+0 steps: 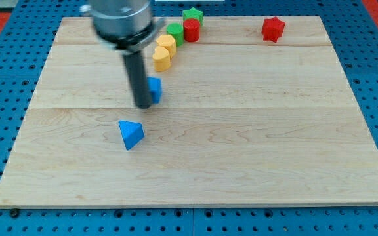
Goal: Push the blue triangle into the blue cube
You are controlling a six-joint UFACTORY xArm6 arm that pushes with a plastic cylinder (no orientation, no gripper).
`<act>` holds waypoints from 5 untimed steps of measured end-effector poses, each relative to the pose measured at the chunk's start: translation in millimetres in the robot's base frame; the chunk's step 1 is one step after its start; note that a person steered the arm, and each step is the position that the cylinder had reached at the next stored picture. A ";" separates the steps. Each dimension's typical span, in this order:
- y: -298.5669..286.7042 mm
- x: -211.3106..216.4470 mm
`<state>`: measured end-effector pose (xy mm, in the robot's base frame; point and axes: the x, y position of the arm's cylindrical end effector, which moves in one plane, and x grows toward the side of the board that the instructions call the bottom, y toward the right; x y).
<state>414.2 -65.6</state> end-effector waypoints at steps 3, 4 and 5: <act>70.8 55.7; 41.4 129.4; -28.4 126.2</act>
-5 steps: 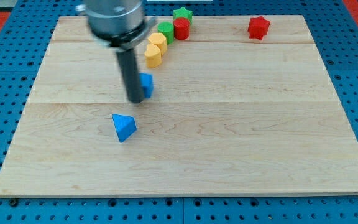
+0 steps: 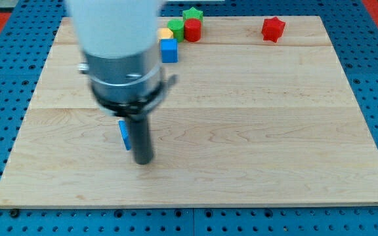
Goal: Push the blue triangle into the blue cube
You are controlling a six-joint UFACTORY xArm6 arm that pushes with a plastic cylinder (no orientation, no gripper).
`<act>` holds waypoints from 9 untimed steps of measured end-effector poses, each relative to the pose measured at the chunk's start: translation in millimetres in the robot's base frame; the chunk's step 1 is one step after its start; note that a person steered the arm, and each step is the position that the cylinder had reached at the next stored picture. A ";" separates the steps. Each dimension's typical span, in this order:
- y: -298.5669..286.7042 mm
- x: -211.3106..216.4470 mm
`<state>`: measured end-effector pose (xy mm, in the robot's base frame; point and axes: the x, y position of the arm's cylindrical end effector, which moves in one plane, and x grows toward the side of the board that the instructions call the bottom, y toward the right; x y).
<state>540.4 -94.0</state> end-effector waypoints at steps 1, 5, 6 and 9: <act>-4.8 -58.9; 8.6 -108.5; 55.9 -161.3; 160.3 -237.7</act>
<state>302.7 66.3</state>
